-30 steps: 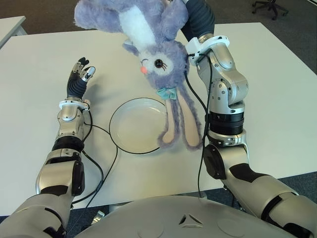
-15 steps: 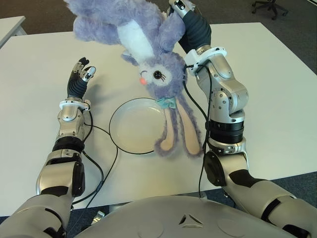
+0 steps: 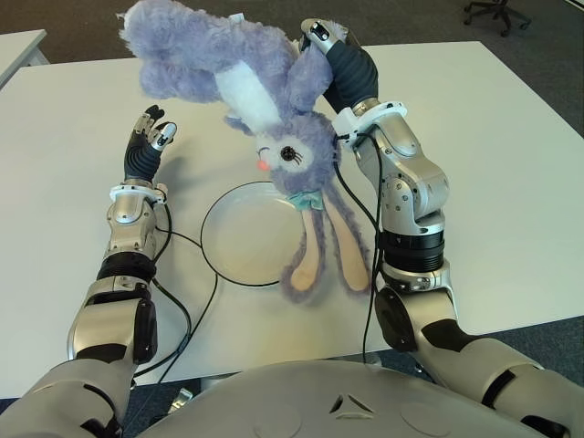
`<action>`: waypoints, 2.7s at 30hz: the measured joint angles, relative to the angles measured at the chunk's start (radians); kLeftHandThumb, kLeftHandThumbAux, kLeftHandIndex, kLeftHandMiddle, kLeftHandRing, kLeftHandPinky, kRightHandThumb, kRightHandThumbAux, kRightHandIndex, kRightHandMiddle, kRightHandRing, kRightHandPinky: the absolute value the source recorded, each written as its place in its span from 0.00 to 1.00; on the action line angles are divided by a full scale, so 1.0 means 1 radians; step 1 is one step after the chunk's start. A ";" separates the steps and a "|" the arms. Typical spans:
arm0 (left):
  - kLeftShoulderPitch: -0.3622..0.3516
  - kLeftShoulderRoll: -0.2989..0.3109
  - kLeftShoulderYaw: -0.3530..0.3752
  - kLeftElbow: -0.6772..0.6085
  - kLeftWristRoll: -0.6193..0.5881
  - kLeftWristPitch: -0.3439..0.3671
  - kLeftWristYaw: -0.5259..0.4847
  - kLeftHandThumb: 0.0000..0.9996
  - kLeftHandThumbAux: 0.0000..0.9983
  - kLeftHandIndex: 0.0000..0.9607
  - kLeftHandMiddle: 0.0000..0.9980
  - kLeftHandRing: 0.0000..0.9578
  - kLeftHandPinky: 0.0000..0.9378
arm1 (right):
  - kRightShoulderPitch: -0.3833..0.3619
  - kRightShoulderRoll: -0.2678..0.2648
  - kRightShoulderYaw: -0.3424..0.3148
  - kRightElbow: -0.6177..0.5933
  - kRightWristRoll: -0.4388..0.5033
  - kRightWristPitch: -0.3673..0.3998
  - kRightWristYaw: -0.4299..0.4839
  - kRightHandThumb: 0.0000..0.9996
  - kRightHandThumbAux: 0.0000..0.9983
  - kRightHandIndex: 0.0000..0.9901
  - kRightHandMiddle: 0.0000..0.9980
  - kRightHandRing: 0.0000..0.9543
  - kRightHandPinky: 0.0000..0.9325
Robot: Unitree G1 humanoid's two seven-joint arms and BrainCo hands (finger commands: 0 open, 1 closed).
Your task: Put the doll into the plate.
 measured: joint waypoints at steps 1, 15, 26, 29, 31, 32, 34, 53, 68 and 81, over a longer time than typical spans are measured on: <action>0.001 0.000 0.000 -0.001 0.000 0.000 0.000 0.00 0.42 0.00 0.08 0.11 0.18 | 0.004 -0.001 0.003 0.000 -0.005 -0.002 0.001 0.70 0.73 0.43 0.83 0.92 0.94; 0.007 -0.001 0.000 -0.014 0.000 0.002 0.000 0.00 0.42 0.00 0.09 0.14 0.21 | 0.069 -0.011 0.044 -0.012 -0.047 -0.002 0.023 0.70 0.73 0.43 0.83 0.93 0.95; 0.009 -0.002 0.000 -0.019 0.000 0.002 0.001 0.00 0.43 0.00 0.10 0.15 0.21 | 0.111 -0.024 0.064 -0.014 -0.052 0.011 0.067 0.70 0.73 0.44 0.82 0.91 0.91; 0.009 -0.003 0.001 -0.018 0.000 0.002 0.001 0.00 0.43 0.00 0.10 0.15 0.21 | 0.115 -0.027 0.064 -0.021 -0.052 0.021 0.071 0.70 0.73 0.44 0.82 0.91 0.91; 0.009 -0.003 0.002 -0.018 0.000 0.002 0.001 0.00 0.43 0.00 0.11 0.15 0.19 | 0.118 -0.029 0.064 -0.025 -0.052 0.027 0.072 0.70 0.73 0.44 0.82 0.90 0.90; 0.008 -0.003 0.002 -0.018 0.000 0.002 0.001 0.00 0.43 0.00 0.10 0.15 0.19 | 0.119 -0.029 0.064 -0.026 -0.051 0.031 0.073 0.69 0.73 0.44 0.82 0.90 0.90; 0.008 -0.003 0.003 -0.017 0.000 0.002 0.001 0.00 0.43 0.00 0.10 0.14 0.18 | 0.123 -0.031 0.064 -0.030 -0.051 0.040 0.076 0.69 0.73 0.44 0.82 0.89 0.90; 0.008 -0.005 0.003 -0.017 0.000 0.014 0.001 0.00 0.44 0.00 0.10 0.14 0.21 | 0.215 -0.049 0.095 -0.113 -0.050 0.050 0.123 0.70 0.72 0.44 0.82 0.89 0.92; 0.006 -0.013 0.004 -0.018 -0.003 0.030 0.001 0.00 0.43 0.00 0.10 0.14 0.20 | 0.229 -0.060 0.098 -0.145 -0.049 0.058 0.137 0.70 0.72 0.44 0.81 0.90 0.92; 0.006 -0.015 0.004 -0.020 -0.010 0.030 0.001 0.00 0.43 0.00 0.09 0.14 0.22 | 0.272 -0.084 0.110 -0.230 -0.048 0.119 0.141 0.70 0.72 0.44 0.83 0.90 0.92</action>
